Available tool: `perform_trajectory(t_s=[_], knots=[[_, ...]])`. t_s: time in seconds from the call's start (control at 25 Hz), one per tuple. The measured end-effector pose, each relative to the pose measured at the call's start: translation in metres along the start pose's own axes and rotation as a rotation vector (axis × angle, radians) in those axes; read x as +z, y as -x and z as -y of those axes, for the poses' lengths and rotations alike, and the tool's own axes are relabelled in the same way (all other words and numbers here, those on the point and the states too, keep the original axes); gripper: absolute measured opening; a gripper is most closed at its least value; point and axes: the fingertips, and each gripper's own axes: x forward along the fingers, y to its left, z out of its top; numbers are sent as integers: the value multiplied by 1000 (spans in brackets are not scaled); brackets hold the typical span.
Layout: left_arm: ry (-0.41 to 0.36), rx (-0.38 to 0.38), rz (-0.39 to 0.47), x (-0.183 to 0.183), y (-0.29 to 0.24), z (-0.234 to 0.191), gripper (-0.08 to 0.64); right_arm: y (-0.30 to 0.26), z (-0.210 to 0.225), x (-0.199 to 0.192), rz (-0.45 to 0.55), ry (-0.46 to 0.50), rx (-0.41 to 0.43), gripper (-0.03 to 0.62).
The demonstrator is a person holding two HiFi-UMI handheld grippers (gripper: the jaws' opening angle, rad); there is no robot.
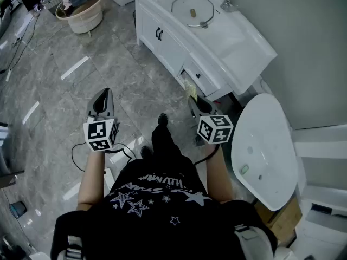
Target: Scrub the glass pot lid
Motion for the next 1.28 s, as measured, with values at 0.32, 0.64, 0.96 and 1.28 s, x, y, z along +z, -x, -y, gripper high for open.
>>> perform_trajectory(t_s=[0.32,0.64,0.96,1.28], knots=[[57,-24,-62,-11,2,2,9,-1,-13,-7,-13,4,7,66],[88,-25,-91,-26,14,-3,9,-6,-24,-4,-2,27,36,66],[110,-14,-108,-29,15,-16,9,-23,-30,10,9,26,49,67],[130,3,-136,-35,-29,-30,9,-74,-1,24,-8,0,50,67]])
